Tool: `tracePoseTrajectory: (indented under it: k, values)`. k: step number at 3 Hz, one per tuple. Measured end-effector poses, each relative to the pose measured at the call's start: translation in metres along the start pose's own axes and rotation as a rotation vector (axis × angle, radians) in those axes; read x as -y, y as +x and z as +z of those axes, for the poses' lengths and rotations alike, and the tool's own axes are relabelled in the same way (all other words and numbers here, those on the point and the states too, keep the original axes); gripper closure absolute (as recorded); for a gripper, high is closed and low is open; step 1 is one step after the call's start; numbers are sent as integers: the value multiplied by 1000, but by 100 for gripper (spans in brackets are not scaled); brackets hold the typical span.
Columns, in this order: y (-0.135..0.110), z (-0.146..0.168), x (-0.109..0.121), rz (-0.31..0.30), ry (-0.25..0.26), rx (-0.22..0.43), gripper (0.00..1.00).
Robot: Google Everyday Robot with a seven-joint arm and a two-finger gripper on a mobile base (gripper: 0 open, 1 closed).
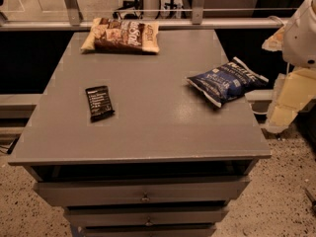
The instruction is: Move blue chip bag near rxbar chocolate
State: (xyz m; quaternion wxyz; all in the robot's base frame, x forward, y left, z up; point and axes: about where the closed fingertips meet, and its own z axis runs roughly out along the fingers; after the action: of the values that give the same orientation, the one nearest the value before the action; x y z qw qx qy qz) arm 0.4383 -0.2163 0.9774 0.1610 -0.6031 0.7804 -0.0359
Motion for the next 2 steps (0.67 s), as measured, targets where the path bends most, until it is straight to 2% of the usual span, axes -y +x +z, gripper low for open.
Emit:
tracePoseTrajectory:
  k: [1, 2]
  values:
    - [-1, -1, 1, 0, 7, 3, 0]
    - [-4, 11, 10, 1, 35, 22, 0]
